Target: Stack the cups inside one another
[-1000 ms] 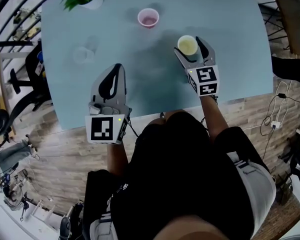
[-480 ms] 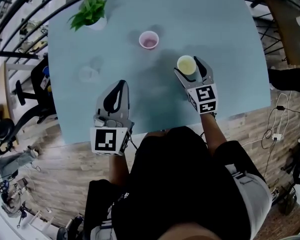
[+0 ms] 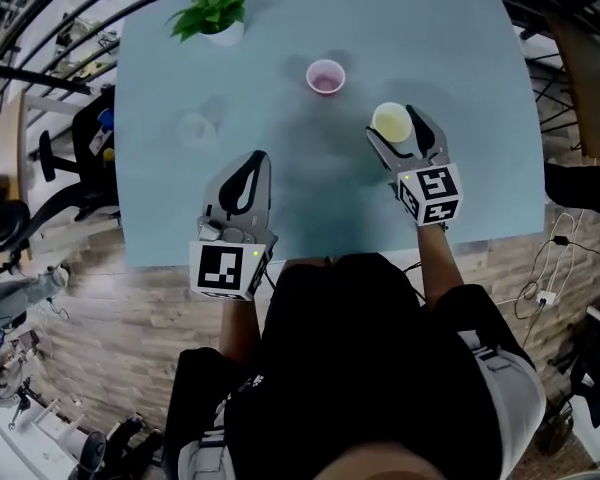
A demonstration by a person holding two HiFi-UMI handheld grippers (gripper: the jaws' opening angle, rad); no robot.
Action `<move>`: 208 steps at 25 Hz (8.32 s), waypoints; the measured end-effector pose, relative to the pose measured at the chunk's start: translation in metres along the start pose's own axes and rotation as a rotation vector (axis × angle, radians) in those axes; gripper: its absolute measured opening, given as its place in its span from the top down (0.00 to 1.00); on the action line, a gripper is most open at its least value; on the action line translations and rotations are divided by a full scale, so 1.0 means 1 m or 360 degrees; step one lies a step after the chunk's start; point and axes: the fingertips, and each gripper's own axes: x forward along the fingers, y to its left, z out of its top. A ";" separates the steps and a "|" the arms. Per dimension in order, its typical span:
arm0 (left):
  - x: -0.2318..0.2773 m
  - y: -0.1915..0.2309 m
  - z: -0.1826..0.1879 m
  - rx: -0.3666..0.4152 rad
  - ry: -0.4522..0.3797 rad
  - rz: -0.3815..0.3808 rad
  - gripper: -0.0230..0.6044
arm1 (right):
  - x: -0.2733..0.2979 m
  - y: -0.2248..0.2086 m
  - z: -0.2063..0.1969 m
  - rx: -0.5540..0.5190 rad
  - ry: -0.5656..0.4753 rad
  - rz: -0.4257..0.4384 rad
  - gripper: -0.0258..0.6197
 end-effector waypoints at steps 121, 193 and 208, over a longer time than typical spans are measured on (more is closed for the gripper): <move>-0.037 0.105 0.019 -0.0093 -0.0114 -0.0054 0.97 | 0.001 0.097 0.101 0.0086 -0.0318 -0.0062 0.89; -0.155 0.297 -0.044 -0.0094 0.0076 0.0323 0.97 | 0.241 0.329 0.035 -0.0188 0.0108 0.0483 0.45; -0.138 0.276 -0.034 -0.0083 0.0027 0.0264 0.97 | 0.206 0.312 0.074 -0.0188 -0.0026 0.0493 0.46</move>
